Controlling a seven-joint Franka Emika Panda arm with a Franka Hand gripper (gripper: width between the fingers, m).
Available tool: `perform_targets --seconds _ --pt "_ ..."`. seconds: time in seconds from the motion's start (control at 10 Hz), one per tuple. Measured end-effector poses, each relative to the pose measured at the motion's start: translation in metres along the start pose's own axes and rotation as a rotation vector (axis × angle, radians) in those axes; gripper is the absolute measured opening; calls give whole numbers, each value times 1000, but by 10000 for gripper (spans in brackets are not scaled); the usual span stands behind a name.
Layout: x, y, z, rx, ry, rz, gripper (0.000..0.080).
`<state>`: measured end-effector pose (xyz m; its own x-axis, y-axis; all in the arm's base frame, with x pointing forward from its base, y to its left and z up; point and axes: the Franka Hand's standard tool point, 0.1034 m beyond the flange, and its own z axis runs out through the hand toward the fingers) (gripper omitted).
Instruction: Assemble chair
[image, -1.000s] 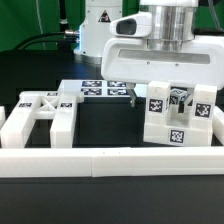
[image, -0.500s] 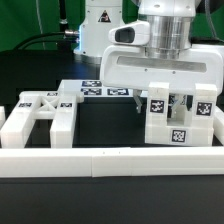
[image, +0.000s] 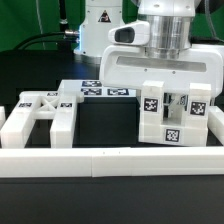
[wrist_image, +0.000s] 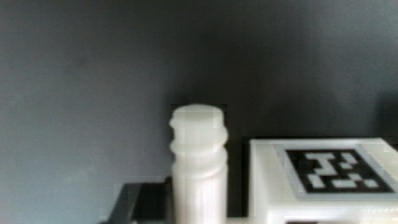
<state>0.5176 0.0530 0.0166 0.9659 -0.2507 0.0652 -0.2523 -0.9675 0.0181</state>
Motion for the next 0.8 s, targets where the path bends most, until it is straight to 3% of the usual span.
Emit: perform_targets --seconds 0.2,0.4,0.6,0.8 --pt "6 6 -20 13 -22 -28 242" --pt "20 21 -46 28 -52 -101 242" --pt "37 31 -51 30 -82 -118 242" --pt "26 32 -48 26 -179 -117 242"
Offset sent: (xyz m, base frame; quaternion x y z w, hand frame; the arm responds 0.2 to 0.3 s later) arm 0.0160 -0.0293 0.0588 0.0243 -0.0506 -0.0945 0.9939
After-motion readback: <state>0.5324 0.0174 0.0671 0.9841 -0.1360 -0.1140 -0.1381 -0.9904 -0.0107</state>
